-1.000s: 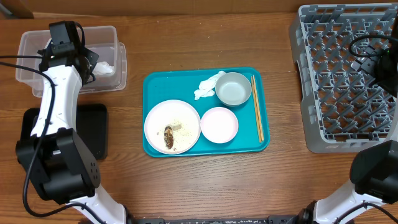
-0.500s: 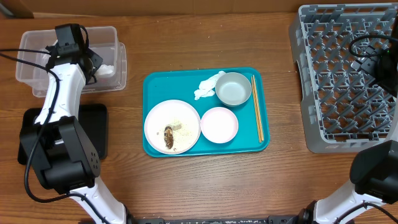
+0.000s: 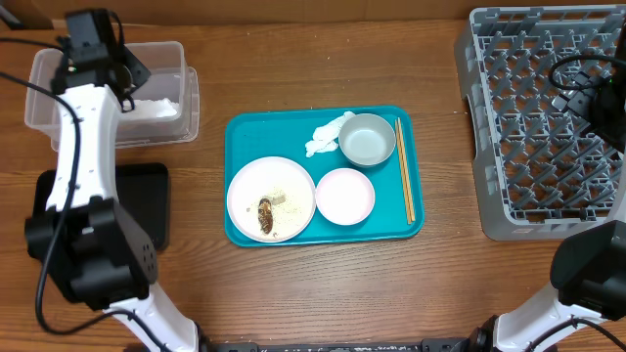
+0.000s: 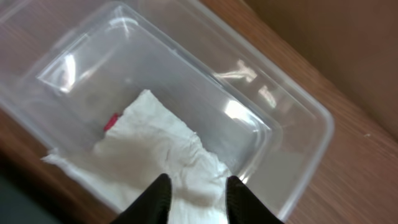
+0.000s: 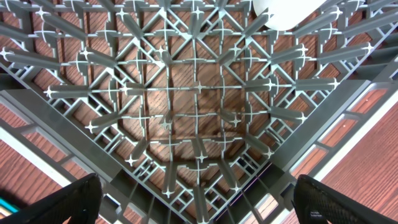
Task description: Sort waste into correct bins and load items into the dishwasher
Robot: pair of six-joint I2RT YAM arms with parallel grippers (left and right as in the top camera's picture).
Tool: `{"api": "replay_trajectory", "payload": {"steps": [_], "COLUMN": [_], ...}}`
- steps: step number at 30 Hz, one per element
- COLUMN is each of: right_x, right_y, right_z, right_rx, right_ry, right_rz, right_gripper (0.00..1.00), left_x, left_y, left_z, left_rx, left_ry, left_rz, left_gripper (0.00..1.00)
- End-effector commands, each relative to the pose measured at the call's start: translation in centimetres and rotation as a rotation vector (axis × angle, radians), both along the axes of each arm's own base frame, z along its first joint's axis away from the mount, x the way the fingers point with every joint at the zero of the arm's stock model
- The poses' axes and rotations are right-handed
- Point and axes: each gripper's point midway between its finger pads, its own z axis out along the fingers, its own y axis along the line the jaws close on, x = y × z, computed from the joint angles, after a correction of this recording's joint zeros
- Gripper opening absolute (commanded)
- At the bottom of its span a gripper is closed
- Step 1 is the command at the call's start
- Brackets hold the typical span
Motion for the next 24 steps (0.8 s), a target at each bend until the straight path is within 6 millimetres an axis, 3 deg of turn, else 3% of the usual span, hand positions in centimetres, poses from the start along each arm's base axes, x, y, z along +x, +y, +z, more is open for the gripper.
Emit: {"api": "replay_trajectory", "payload": {"steps": [1, 4, 5, 10, 18, 24], "right_x": [-0.1, -0.1, -0.1, -0.1, -0.1, -0.1], "right_y": [0.0, -0.1, 0.0, -0.1, -0.1, -0.1], "right_z": [0.4, 0.4, 0.4, 0.4, 0.4, 0.4], "right_rx": [-0.006, -0.006, -0.006, -0.006, -0.006, -0.006], "right_ry": [-0.013, -0.013, -0.012, -0.013, -0.013, -0.013], "right_rz": [-0.003, -0.003, -0.003, -0.003, -0.003, -0.003], "right_gripper": [1.0, 1.0, 1.0, 1.0, 1.0, 1.0], "left_x": [-1.7, -3.9, -5.1, -6.3, -5.2, -5.4], "left_y": [-0.2, -0.7, -0.9, -1.2, -0.2, 1.2], "left_z": [5.2, 3.4, 1.8, -2.1, -5.8, -7.4], "left_rx": [-0.005, -0.054, -0.084, -0.134, -0.118, -0.108], "left_ry": [-0.068, 0.034, 0.098, 0.22, 0.269, 0.291], "left_rz": [0.047, 0.088, 0.117, 0.174, 0.203, 0.273], "left_gripper": [0.2, 0.04, 0.04, 0.04, 0.04, 0.04]}}
